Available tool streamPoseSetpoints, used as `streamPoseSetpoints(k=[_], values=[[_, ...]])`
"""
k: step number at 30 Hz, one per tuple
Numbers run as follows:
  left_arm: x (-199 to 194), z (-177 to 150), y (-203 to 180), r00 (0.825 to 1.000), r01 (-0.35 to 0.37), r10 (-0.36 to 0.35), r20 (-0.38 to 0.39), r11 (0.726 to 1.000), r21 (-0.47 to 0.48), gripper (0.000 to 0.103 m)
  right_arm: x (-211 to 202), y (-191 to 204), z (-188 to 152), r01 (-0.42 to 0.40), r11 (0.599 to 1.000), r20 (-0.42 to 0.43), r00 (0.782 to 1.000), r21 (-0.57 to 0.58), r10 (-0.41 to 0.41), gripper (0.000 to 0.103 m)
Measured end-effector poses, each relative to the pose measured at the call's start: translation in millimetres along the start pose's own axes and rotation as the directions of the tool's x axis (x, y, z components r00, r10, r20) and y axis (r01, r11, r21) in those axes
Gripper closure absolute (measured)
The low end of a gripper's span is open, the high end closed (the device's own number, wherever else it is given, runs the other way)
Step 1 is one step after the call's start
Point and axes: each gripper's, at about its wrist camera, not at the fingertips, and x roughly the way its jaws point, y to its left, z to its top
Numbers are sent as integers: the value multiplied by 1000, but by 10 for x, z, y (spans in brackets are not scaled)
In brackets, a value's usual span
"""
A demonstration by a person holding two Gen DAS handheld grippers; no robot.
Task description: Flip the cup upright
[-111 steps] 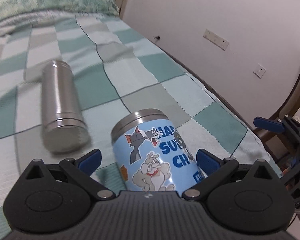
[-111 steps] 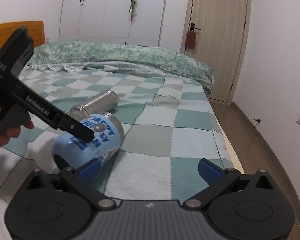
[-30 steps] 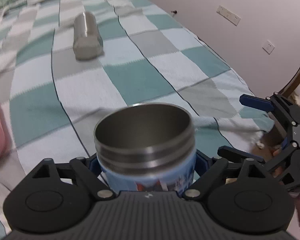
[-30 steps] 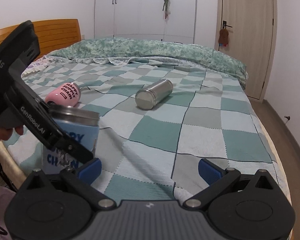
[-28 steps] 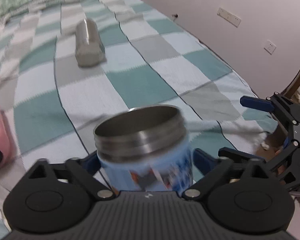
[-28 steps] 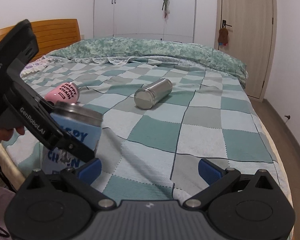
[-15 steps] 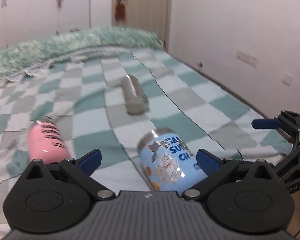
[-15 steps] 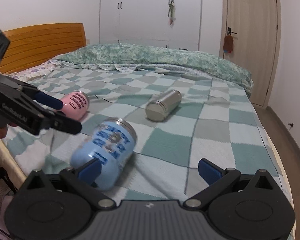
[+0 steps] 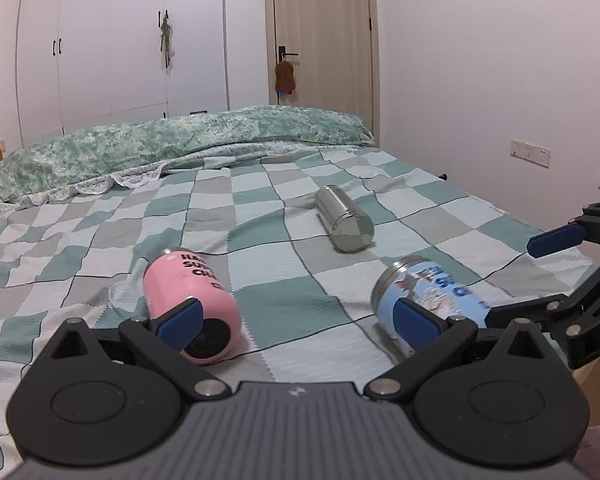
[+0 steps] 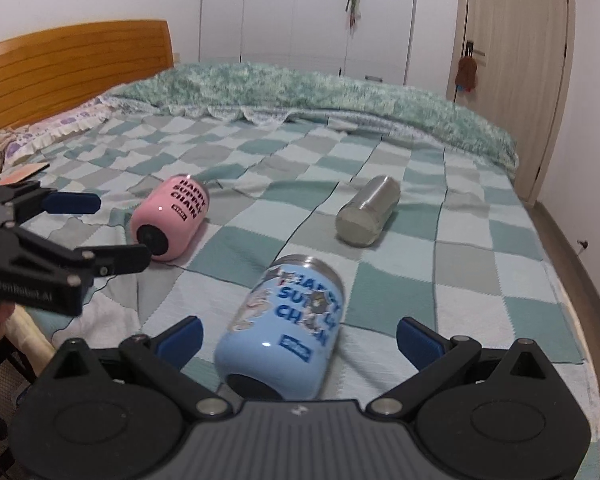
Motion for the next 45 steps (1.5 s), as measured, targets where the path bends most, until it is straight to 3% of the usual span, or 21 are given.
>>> streamPoseSetpoints(k=[9,18,27,31,33,36,45], values=[[193,-195,189,1000,-4,4,13,1000,2,0,474,159,131,46,999,-145,989,24,-42,0],[402,-284,344,1000,1,-1,9,1000,3,0,1057,13,314,129,986,-295,951,103,-94,0],[520,-293,434,1000,12,-12,10,1000,-25,0,1530,-164,429,126,966,-445,896,227,-12,1],[560,-299,429,1000,20,-20,6,999,-30,0,1609,-189,456,104,961,-472,881,255,30,9],[564,-301,420,1000,26,-26,7,999,-29,0,1619,-166,458,87,964,-475,879,252,44,16],[565,-304,417,1000,28,-27,7,999,-32,0,1603,-131,454,72,969,-467,883,235,47,18],[489,-296,414,1000,15,-15,11,999,-39,0,1160,-118,342,-3,979,-313,947,205,68,19]])
